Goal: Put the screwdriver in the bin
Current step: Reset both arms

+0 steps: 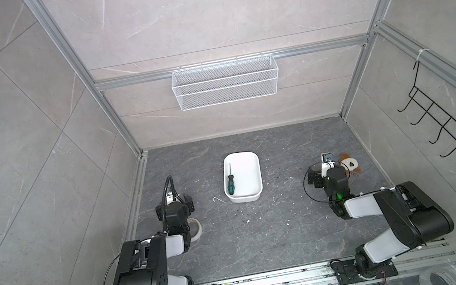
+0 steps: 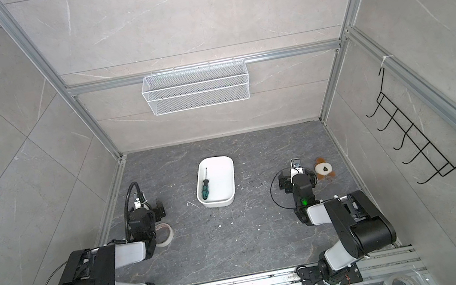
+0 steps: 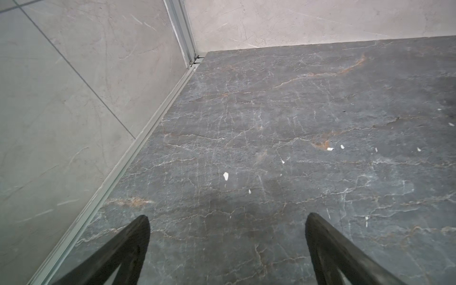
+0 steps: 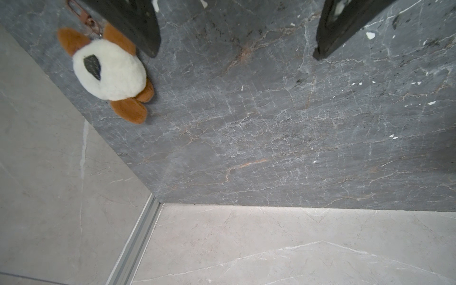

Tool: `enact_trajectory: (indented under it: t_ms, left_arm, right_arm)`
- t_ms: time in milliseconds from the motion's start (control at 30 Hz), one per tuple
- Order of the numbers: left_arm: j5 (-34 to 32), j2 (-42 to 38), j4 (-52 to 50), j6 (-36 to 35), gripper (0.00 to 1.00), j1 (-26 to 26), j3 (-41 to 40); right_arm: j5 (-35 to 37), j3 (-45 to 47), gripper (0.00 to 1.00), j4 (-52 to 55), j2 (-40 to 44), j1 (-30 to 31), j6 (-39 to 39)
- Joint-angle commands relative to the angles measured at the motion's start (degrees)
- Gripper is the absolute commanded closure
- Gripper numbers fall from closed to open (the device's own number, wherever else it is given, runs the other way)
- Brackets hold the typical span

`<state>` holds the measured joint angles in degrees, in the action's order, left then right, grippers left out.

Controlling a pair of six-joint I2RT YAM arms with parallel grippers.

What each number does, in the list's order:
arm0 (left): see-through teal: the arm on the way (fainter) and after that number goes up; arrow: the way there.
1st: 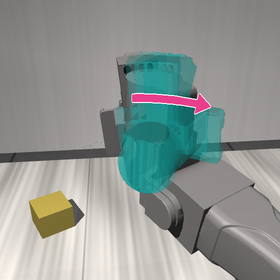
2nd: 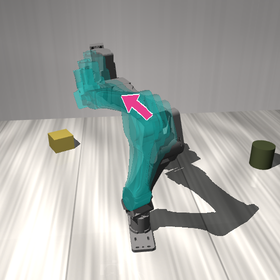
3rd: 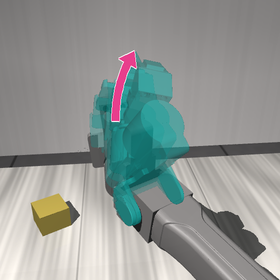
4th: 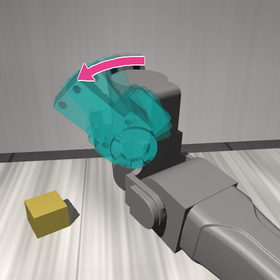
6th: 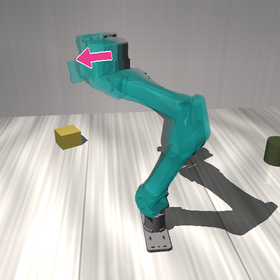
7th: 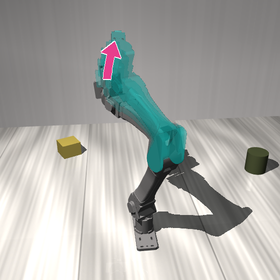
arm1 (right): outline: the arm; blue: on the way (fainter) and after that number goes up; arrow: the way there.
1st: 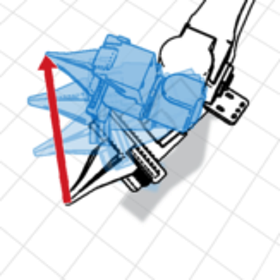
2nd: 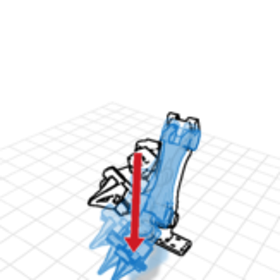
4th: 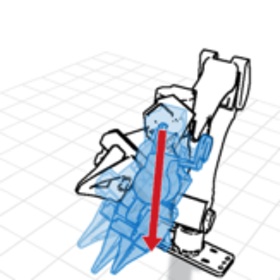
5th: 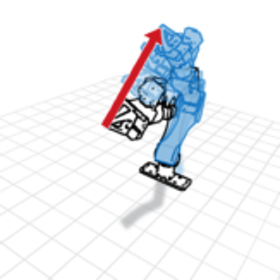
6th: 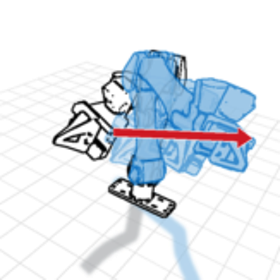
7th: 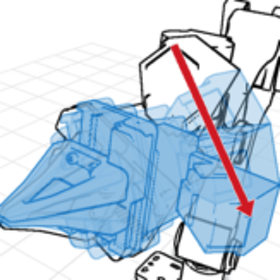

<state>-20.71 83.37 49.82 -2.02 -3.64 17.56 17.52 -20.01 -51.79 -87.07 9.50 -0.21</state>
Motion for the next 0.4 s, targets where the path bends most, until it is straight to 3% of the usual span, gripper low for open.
enact_trajectory:
  t_ms: [0, 367]
  left_arm:
    - [5.5, 0.7, -4.7, 2.2, 0.00, 2.3, 4.5]
    - [8.3, 0.8, -7.3, 3.1, 0.00, 3.9, 5.8]
  right_arm:
    - [-0.5, 0.4, 0.01, -1.1, -0.2, -0.2, -0.6]
    - [-0.6, 0.2, 0.01, -0.8, -0.2, -0.2, -0.6]
